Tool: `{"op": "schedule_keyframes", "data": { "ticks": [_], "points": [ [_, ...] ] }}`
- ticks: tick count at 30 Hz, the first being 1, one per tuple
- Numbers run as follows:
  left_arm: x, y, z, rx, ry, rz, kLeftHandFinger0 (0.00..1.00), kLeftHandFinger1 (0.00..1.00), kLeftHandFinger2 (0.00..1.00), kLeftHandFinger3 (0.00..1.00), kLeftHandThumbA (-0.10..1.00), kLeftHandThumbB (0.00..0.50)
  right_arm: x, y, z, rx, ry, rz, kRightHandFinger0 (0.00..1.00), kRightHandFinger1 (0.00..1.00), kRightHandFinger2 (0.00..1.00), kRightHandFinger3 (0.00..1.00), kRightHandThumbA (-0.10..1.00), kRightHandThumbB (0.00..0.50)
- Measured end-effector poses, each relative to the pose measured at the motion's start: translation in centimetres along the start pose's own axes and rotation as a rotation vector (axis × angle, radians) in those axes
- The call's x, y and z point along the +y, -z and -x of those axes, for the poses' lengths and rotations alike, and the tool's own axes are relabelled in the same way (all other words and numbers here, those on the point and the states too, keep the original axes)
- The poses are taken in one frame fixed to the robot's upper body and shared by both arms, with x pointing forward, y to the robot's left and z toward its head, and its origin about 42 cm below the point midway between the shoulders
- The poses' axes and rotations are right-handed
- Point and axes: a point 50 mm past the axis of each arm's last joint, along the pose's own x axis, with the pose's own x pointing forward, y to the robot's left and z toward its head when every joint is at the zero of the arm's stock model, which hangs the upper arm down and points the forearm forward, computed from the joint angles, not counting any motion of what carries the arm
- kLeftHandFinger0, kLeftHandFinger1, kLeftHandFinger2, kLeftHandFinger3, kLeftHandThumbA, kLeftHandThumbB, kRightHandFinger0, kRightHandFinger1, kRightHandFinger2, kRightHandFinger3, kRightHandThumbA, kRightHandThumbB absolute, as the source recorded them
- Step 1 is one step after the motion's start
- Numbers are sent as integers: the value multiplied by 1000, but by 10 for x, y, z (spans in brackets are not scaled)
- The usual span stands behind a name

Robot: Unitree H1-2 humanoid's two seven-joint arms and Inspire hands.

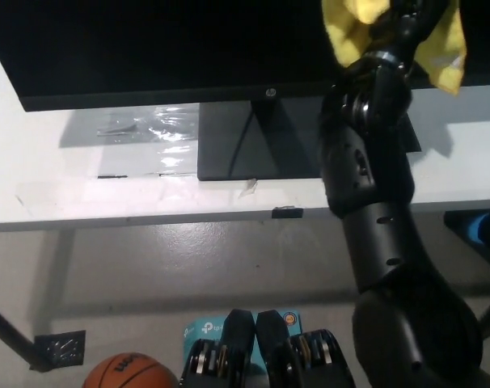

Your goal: The robot uses its right hand to pick up the cloth kept in the middle of the desk and use it to wipe the monitor in the middle of the desk by swiping its screen twice

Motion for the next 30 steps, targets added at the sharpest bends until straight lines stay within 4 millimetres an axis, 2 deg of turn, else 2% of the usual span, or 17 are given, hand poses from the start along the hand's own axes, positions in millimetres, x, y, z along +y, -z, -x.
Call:
{"op": "schedule_keyframes", "data": {
  "ticks": [3,4,6,9,11,14,16,19,21,24,26,28,30],
  "points": [
    [-1,0,0,0,7,-2,995,1000,1000,865,341,239,10,7,7,14,-23,18,0,0,222,235,-100,44],
    [-1,0,0,0,8,-2,997,1000,1000,861,363,239,13,9,9,17,-26,21,0,0,241,188,-100,71],
    [-2,0,0,0,13,-5,996,1000,996,852,345,247,22,12,12,23,-36,40,0,0,169,181,-100,98],
    [-2,-1,-1,-2,17,-6,994,1000,1000,885,375,241,39,15,17,26,-63,76,0,0,101,166,-100,91],
    [-2,-2,-1,-2,19,-10,993,1000,1000,888,390,246,50,17,22,29,-80,90,0,0,130,169,-100,99],
    [-4,-5,-1,-11,26,-21,999,1000,1000,887,393,245,73,20,36,38,-121,97,0,0,148,165,-100,139],
    [-5,-7,-1,-16,28,-28,1000,1000,1000,891,383,246,84,24,45,48,-141,109,0,0,182,183,-100,136],
    [-5,-9,-1,-18,30,-32,1000,1000,1000,891,367,240,96,30,56,57,-164,155,0,0,175,182,-100,146],
    [-5,-10,-1,-19,31,-35,1000,1000,1000,889,378,243,100,33,59,50,-177,187,0,0,174,130,-100,162],
    [-5,-10,-1,-18,33,-36,1000,1000,1000,888,379,243,100,38,63,30,-201,253,0,0,169,96,-100,145],
    [-4,-11,0,-20,35,-40,1000,1000,1000,890,376,237,97,40,64,4,-227,310,0,0,263,108,-100,112],
    [-4,-11,0,-20,37,-43,1000,1000,1000,889,369,241,94,42,62,-16,-245,349,0,0,310,184,-100,95],
    [-3,-11,0,-18,37,-45,1000,1000,1000,892,375,241,90,43,59,-41,-267,394,0,0,334,167,-100,55]
  ]
}}
